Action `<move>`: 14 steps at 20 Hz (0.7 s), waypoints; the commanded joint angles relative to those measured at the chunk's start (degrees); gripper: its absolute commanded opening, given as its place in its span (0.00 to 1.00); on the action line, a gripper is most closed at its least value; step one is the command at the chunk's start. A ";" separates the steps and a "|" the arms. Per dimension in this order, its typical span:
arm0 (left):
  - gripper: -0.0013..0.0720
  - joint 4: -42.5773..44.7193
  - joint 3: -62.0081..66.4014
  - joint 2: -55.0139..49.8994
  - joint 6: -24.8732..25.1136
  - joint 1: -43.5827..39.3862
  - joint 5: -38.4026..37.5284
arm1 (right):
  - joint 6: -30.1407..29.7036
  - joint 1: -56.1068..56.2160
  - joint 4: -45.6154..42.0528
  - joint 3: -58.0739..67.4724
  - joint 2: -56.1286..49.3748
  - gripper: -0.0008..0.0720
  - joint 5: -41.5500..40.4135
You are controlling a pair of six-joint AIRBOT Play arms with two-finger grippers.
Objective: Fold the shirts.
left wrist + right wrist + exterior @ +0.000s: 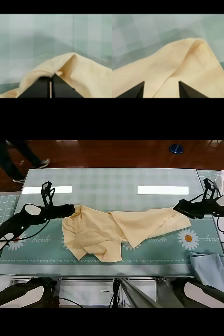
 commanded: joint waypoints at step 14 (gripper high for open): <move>0.05 -0.02 0.07 -0.02 0.02 -0.02 -1.92 | -5.66 18.40 24.35 -27.32 11.34 0.71 4.28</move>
